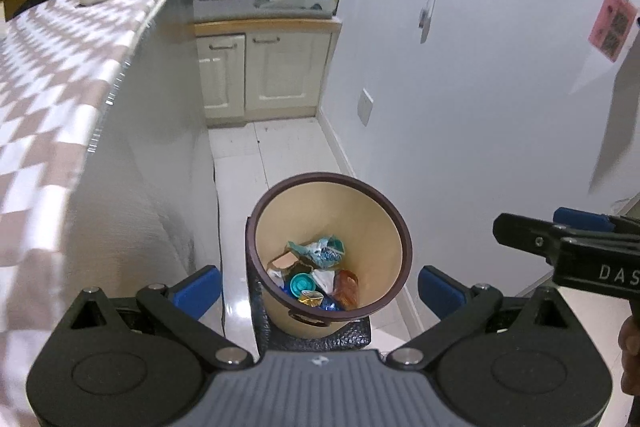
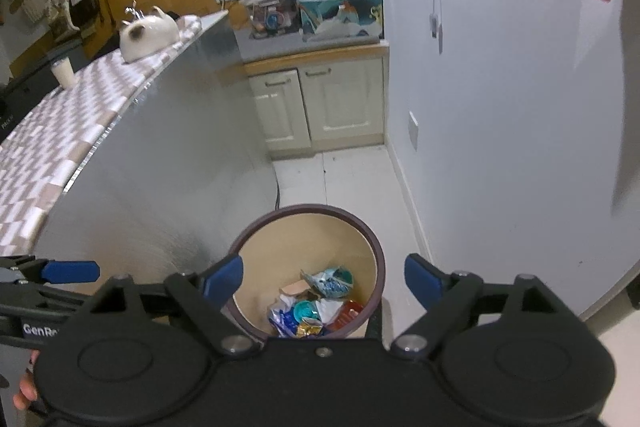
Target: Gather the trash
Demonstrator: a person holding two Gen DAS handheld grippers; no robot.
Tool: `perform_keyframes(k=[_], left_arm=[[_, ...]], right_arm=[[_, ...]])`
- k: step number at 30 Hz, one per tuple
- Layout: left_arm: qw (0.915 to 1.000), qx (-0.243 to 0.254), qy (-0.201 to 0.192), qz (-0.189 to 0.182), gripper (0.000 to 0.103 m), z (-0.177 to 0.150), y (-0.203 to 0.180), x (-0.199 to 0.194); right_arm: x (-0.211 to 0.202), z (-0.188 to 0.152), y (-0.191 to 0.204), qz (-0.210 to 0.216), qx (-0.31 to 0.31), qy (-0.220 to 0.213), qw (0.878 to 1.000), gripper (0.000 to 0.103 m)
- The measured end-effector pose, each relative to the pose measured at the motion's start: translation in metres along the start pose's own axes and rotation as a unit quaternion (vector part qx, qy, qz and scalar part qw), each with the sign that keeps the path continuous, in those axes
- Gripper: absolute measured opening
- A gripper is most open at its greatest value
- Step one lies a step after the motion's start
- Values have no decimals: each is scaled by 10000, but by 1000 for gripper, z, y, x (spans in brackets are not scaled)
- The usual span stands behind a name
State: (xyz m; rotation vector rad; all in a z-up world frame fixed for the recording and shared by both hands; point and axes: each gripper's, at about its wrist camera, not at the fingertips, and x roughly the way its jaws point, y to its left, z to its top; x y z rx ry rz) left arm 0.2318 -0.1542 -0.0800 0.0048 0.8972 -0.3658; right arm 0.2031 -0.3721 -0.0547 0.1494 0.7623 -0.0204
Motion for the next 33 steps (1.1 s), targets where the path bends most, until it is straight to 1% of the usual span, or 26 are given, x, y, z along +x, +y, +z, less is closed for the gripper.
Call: perform_keyframes(k=[3, 9, 13, 16, 20, 28, 33], left_arm=[[9999, 14, -122, -28, 103, -2, 5, -22], [9994, 43, -332, 62, 103, -7, 17, -61], [9988, 74, -452, 173, 103, -16, 24, -81], [9984, 6, -522, 224, 103, -23, 32, -93], [9981, -127, -579, 191, 103, -33, 39, -103], [9973, -163, -658, 284, 103, -52, 49, -118], [9966, -287, -718, 283, 103, -62, 57, -125]], right_arm=[[-15, -1, 7, -10, -22, -71, 10000, 91], [-39, -8, 18, -65, -1, -110, 9999, 95], [-52, -15, 27, -39, -61, -133, 9999, 98], [-62, -20, 34, 13, -106, -173, 9998, 100], [-74, -28, 40, 55, -175, -250, 9995, 103], [-92, -44, 52, 79, -208, -274, 9994, 103], [-99, -50, 59, 4, -293, -312, 9991, 103]])
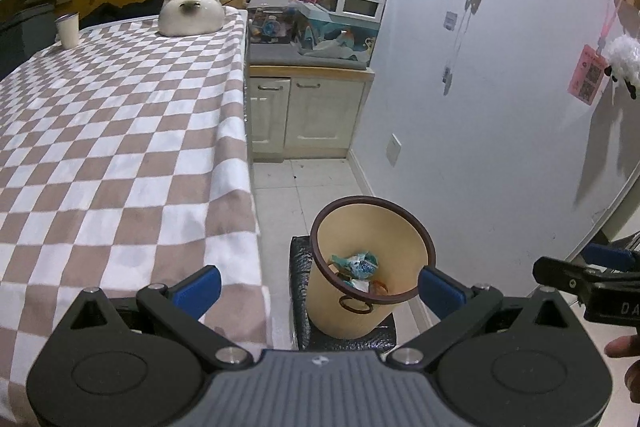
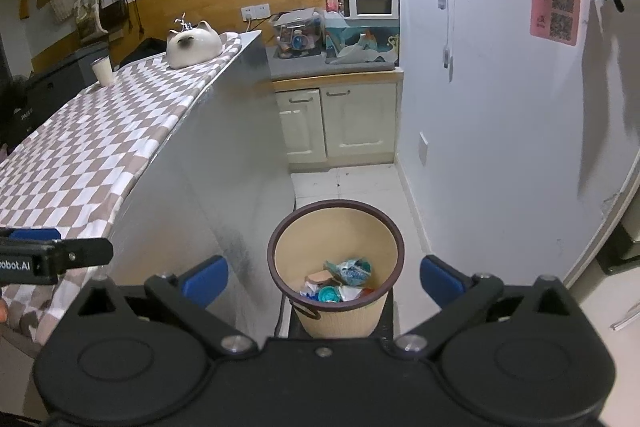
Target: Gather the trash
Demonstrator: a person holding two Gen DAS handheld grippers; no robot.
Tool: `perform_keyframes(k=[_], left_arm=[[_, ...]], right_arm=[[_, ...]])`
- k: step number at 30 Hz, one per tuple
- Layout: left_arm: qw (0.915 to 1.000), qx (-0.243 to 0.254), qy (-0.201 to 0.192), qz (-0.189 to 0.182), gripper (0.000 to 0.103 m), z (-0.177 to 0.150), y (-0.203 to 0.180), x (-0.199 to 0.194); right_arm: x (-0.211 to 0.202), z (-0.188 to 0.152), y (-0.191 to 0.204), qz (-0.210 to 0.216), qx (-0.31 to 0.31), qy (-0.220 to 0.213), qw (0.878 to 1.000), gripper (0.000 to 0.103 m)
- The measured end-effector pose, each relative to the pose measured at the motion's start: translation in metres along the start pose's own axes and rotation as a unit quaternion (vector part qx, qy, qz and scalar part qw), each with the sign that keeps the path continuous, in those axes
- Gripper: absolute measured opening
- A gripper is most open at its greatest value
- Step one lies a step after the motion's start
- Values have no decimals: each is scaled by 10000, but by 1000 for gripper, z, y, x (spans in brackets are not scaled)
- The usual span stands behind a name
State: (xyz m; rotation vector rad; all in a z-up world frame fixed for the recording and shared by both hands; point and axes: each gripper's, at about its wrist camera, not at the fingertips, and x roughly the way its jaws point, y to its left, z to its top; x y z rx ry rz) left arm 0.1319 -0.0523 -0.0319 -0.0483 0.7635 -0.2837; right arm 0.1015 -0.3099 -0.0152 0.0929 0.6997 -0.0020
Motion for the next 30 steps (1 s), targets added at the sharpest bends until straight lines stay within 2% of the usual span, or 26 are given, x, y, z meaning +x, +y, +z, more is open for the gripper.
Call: perform_keyframes(k=[18, 30], left_arm=[[9994, 79, -159, 312, 103, -24, 10, -20], [9990, 133, -245, 348, 103, -25, 9, -22]], right_arm=[[-8, -14, 23, -62, -136, -29, 9999, 103], [-11, -13, 23, -126, -116, -130, 9998, 103]])
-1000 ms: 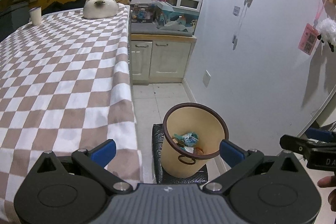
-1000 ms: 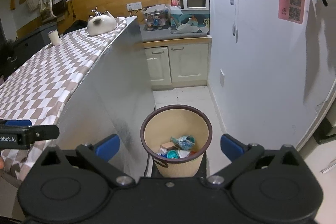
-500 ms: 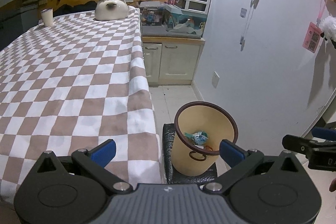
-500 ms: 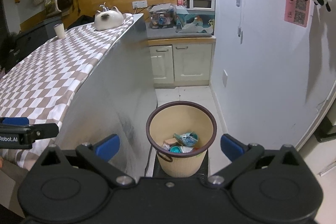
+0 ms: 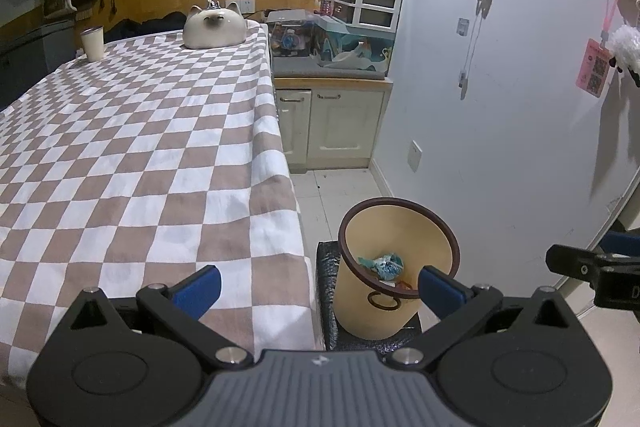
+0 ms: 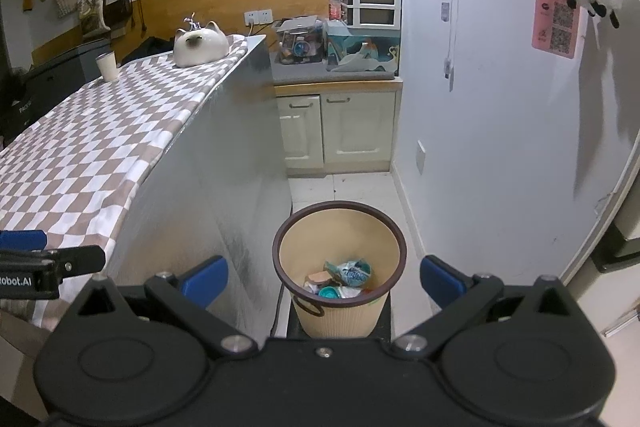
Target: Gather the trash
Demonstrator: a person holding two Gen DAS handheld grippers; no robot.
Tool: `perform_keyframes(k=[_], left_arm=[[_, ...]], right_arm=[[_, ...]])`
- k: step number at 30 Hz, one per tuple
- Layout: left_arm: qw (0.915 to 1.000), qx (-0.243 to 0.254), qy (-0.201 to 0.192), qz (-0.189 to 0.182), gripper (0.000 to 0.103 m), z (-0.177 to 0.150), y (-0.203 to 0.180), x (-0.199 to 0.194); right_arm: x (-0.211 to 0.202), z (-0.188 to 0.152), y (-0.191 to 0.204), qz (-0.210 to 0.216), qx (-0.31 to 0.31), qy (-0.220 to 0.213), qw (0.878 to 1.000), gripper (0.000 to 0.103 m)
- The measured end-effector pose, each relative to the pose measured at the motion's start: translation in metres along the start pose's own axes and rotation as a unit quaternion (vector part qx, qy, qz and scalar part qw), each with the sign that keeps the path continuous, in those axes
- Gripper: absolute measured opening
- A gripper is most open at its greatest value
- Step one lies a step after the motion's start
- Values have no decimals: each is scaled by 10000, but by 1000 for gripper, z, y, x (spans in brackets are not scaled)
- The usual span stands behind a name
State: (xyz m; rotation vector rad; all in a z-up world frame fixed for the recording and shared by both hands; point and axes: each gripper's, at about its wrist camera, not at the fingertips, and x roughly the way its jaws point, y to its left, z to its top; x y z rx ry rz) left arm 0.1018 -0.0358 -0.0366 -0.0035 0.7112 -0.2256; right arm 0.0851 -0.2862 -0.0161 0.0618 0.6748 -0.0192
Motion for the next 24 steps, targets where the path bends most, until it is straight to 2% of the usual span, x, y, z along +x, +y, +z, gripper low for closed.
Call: perform_keyframes(k=[24], left_arm=[[10000, -2, -10, -21, 103, 1, 0, 0]], right_arm=[[-2, -2, 1, -19, -20, 5, 10000, 103]])
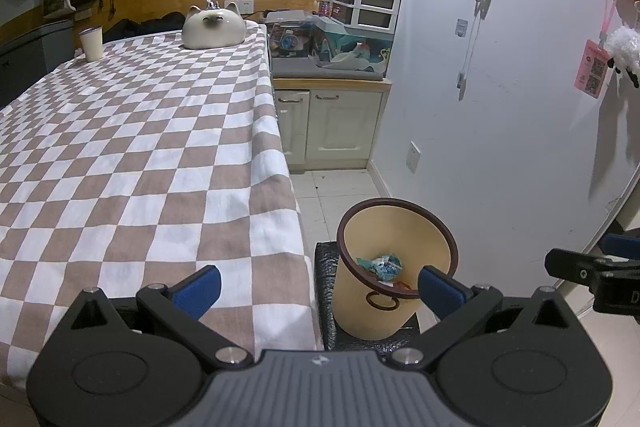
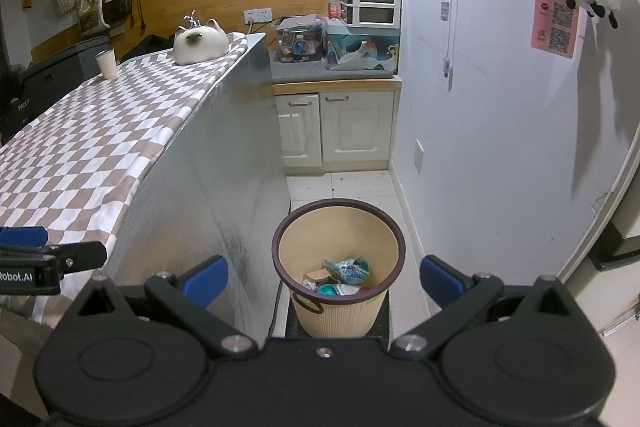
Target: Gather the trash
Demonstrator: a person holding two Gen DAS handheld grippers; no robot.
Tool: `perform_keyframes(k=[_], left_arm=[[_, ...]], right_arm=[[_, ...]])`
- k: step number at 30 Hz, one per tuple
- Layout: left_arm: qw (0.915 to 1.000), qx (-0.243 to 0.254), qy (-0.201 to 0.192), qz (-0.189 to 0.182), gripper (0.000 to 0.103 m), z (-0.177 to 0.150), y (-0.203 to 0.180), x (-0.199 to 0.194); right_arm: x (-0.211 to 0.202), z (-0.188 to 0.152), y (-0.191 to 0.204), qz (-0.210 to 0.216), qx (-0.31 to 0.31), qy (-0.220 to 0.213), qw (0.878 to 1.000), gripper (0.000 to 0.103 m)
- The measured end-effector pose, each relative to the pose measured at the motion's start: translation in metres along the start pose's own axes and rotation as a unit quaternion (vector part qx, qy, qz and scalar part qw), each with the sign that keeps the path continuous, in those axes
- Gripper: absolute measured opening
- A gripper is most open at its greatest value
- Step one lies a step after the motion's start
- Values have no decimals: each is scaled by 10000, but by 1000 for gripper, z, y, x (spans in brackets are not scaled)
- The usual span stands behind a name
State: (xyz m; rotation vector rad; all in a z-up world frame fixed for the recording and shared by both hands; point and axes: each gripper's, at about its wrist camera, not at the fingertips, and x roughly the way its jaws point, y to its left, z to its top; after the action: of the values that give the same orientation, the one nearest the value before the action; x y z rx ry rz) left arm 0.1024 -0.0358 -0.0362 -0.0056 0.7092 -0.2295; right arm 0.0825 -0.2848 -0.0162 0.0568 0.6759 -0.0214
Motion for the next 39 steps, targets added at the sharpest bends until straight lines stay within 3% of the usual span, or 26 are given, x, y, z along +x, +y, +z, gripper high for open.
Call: perform_keyframes(k=[39], left_arm=[[10000, 7, 9, -26, 103, -2, 2, -1]], right_arm=[[-3, -3, 5, -4, -29, 21, 10000, 103]])
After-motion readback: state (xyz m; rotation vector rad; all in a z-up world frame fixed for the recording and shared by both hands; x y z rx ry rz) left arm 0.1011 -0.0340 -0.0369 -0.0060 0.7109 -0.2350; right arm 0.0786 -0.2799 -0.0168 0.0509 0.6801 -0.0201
